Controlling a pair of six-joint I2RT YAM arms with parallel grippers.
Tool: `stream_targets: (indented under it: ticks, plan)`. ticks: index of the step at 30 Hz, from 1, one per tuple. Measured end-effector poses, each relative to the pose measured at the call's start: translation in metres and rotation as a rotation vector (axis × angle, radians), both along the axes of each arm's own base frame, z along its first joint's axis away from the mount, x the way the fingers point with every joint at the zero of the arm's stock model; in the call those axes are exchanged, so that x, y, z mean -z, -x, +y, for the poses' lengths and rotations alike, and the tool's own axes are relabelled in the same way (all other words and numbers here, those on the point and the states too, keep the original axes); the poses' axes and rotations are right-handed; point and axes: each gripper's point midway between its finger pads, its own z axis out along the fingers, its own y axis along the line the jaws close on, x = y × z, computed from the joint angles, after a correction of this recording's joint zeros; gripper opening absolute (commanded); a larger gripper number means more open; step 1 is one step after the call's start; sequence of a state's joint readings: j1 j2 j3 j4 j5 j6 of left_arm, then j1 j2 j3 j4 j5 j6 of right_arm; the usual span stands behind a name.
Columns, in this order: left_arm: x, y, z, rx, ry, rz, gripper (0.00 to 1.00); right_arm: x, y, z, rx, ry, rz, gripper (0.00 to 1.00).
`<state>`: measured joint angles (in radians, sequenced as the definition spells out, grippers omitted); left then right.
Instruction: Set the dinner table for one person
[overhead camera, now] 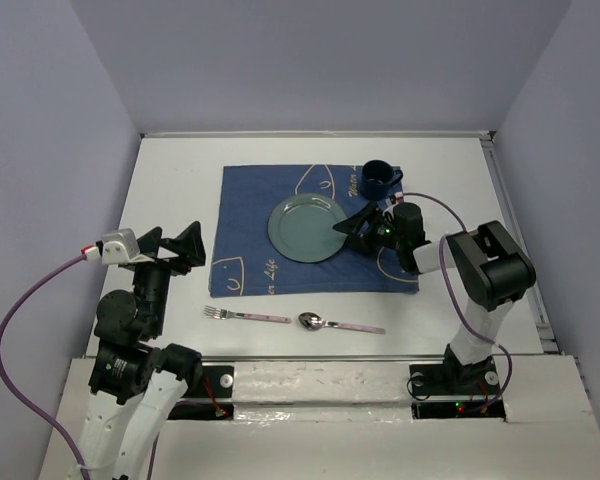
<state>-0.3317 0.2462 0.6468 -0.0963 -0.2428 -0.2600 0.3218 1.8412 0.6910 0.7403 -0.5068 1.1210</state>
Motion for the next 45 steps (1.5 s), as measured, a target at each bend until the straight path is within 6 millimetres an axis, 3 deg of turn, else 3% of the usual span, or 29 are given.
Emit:
stream_targets:
  ticks: [8,16,19,23,25,30,34,39,43,45]
  plan:
    - [0.000,0.000,0.000,-0.002,0.001,-0.001,0.99,-0.001,0.024,-0.009,-0.022,0.057,0.001,0.78]
    - [-0.001,0.002,0.001,-0.003,0.004,-0.007,0.99,0.007,0.062,-0.023,-0.060,0.123,0.015,0.77]
    - [-0.001,0.002,0.001,-0.003,0.004,-0.007,0.99,0.001,0.074,-0.027,-0.078,0.141,-0.001,0.75]
    - [-0.001,0.002,0.001,-0.003,0.004,-0.007,0.99,-0.022,0.091,-0.031,-0.110,0.196,-0.098,0.68]
    - [-0.001,0.002,0.001,-0.005,0.004,-0.006,0.99,-0.033,0.105,-0.022,-0.161,0.234,-0.164,0.67]
    - [-0.002,0.003,0.002,-0.006,0.005,-0.008,0.99,-0.050,0.155,0.021,-0.437,0.361,-0.298,0.67]
    - [-0.001,0.003,0.002,-0.006,0.005,-0.008,0.99,-0.036,0.178,0.031,-0.565,0.470,-0.272,0.75]
    - [-0.002,0.004,0.002,-0.004,0.006,-0.013,0.99,-0.002,0.214,0.013,-0.657,0.614,-0.148,0.82]
    - [-0.004,0.006,0.003,-0.004,0.009,-0.022,0.99,0.007,0.220,-0.002,-0.652,0.683,-0.106,0.83]
    - [-0.004,0.006,0.002,0.002,0.009,-0.023,0.99,0.012,0.221,-0.007,-0.649,0.708,-0.085,0.78]
